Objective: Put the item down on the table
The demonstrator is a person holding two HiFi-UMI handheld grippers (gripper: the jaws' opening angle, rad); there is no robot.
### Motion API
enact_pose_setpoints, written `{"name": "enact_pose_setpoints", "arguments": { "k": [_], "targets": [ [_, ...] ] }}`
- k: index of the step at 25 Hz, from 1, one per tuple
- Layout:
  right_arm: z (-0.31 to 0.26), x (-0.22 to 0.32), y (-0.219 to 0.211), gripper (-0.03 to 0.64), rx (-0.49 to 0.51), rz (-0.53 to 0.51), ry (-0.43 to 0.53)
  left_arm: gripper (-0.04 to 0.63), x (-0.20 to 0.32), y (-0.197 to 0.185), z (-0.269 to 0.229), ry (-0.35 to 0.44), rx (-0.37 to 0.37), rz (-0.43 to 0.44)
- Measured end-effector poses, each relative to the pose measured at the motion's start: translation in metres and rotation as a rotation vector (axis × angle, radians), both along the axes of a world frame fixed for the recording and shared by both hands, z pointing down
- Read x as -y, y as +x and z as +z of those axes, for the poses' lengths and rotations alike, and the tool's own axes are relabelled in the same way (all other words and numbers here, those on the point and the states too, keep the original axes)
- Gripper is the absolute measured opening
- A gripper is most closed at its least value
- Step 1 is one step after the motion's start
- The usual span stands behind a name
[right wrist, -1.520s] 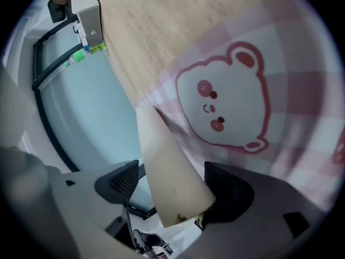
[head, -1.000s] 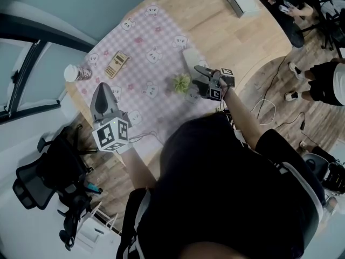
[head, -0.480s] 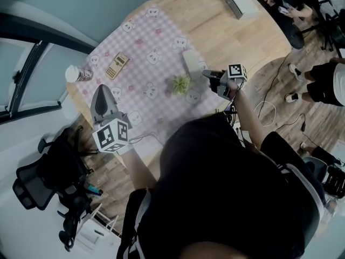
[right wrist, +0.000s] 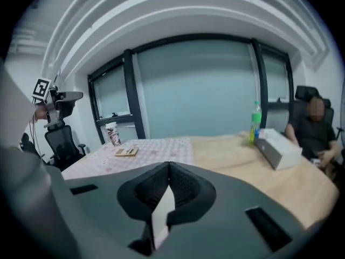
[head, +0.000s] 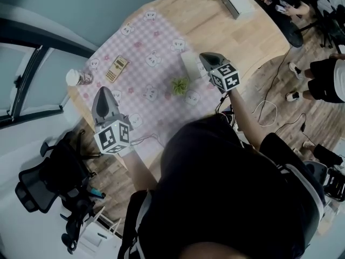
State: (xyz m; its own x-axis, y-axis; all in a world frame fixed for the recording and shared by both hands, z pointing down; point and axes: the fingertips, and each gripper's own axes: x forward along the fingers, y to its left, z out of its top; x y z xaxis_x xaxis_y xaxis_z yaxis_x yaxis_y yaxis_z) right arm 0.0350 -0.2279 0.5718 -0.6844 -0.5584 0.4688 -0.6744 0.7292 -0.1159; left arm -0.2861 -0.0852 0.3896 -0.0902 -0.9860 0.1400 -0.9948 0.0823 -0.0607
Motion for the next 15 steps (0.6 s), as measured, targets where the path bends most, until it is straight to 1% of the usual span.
{"name": "enact_pose_setpoints", "arguments": {
  "k": [4,8,11,15],
  "targets": [
    [-0.076,0.003,-0.012,0.015,0.066,-0.005,0.240,0.000,0.000,0.001,0.001,-0.002,0.002,0.000],
    [-0.141,-0.003,-0.012,0.015,0.155,0.020,0.425,0.000,0.000,0.001,0.001,0.000,0.006,-0.004],
    [-0.171,-0.007,-0.005,0.015,0.213,0.059,0.496,0.000,0.001,-0.003,0.001,-0.003,0.009,-0.025],
    [-0.181,-0.008,0.002,0.015,0.220,0.081,0.510,0.000,-0.001,-0.012,0.003,-0.014,0.004,-0.073]
  ]
}}
